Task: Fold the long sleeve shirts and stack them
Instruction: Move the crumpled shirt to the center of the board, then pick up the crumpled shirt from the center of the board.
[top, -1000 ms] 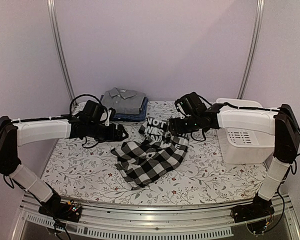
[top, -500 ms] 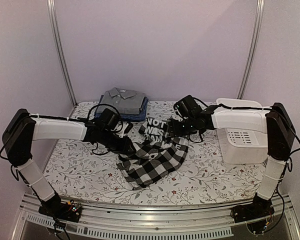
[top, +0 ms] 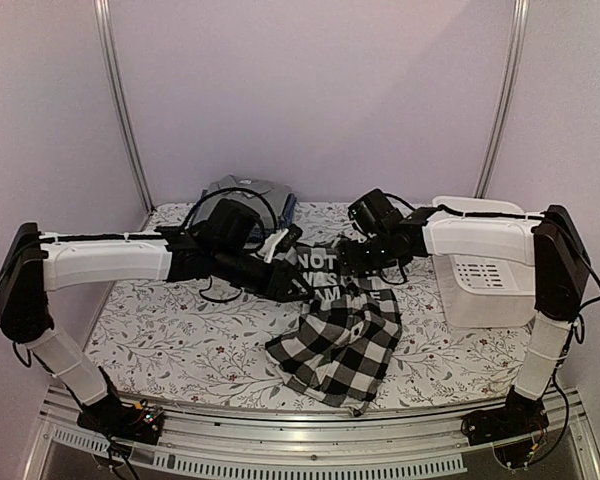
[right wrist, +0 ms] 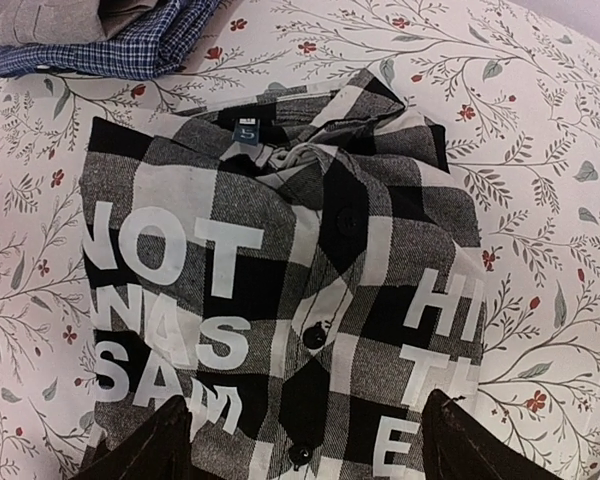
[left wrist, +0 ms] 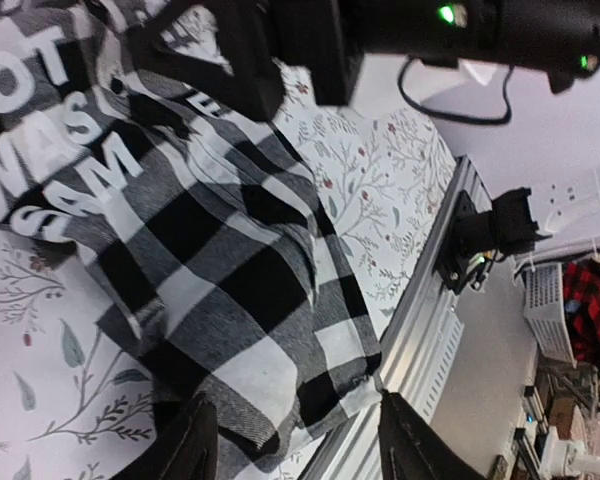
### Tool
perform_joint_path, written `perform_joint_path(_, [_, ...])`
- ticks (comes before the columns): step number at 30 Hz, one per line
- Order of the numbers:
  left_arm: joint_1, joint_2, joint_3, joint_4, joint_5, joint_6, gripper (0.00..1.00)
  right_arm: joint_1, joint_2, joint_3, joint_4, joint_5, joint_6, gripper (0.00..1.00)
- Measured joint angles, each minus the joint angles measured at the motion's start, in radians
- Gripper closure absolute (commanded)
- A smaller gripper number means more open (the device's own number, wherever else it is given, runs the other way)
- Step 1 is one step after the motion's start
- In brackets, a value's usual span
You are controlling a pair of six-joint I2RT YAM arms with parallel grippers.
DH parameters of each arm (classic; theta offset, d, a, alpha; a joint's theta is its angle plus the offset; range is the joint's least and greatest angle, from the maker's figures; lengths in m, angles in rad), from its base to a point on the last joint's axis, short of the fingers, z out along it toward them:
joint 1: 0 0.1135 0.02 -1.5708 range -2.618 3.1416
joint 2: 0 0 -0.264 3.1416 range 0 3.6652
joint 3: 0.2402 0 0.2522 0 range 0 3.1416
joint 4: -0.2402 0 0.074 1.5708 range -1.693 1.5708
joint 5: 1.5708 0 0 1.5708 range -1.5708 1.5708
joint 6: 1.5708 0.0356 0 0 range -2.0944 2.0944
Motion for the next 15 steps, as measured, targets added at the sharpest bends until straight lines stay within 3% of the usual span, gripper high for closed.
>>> perform_joint_path(7, [0.253, -0.085, -0.029, 0.010, -0.171, -0.100, 0.38, 0.137, -0.018, 0.028, -0.109, 0.038, 0.014, 0.12])
perform_joint_path(15, [0.366, 0.135, 0.046, 0.079, -0.172, -0.150, 0.24, 0.326, 0.028, 0.153, -0.220, 0.065, 0.113, 0.05])
